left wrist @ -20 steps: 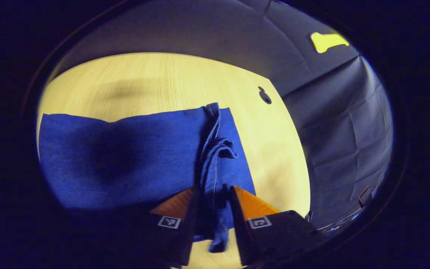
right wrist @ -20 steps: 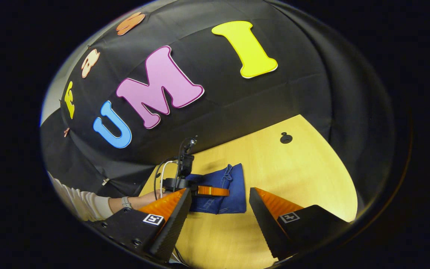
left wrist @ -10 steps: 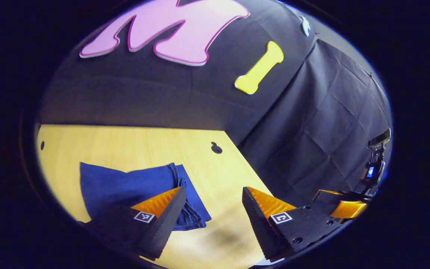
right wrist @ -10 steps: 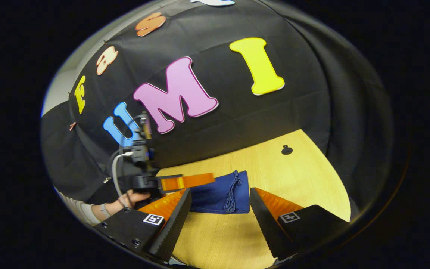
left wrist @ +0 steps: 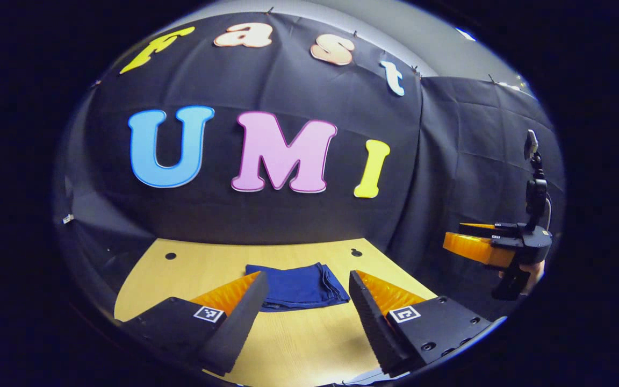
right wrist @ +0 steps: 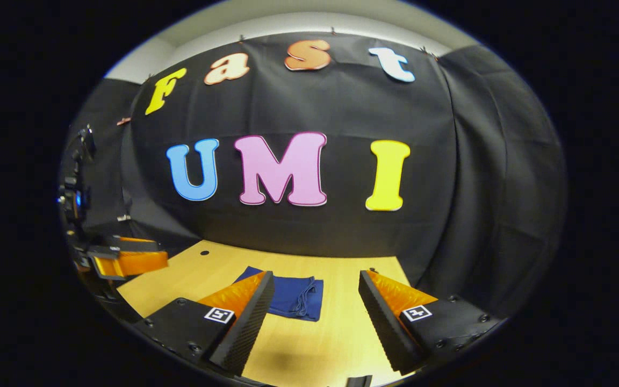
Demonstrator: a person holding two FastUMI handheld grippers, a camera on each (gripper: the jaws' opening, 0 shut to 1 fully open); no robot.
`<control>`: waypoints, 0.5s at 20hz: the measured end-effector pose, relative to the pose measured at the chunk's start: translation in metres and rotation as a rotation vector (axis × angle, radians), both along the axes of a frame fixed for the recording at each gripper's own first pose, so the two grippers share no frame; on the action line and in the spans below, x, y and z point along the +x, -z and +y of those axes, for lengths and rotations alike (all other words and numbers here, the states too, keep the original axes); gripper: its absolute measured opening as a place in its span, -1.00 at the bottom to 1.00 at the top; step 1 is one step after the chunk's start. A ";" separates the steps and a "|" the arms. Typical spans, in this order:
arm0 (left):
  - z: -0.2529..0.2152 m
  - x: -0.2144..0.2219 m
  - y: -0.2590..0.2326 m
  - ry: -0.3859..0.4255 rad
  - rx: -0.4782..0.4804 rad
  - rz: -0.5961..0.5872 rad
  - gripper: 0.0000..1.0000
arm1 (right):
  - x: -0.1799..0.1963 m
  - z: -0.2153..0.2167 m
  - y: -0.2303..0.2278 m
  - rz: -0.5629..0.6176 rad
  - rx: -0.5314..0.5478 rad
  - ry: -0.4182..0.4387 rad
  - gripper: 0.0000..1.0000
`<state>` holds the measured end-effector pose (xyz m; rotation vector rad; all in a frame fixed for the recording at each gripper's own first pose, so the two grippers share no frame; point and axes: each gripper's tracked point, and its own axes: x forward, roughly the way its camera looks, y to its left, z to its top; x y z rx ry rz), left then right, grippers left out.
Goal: Grasp the waist and the cuffs of the jeans and fold them to make the two legs overlap; first hold the waist and fold one-third of the jeans toward the cuffs, then hold the cuffs and fold the remaining one-third in the same direction to finish folding.
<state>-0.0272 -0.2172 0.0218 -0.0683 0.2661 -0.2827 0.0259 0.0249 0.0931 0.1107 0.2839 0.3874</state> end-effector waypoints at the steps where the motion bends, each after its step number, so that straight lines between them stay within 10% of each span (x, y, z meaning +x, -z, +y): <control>1: 0.012 -0.023 -0.010 -0.021 0.008 -0.040 0.92 | -0.009 0.004 -0.014 -0.042 0.005 0.003 0.94; 10: 0.038 -0.104 -0.023 -0.091 0.051 -0.148 0.91 | -0.050 0.028 -0.051 -0.147 0.095 -0.002 0.92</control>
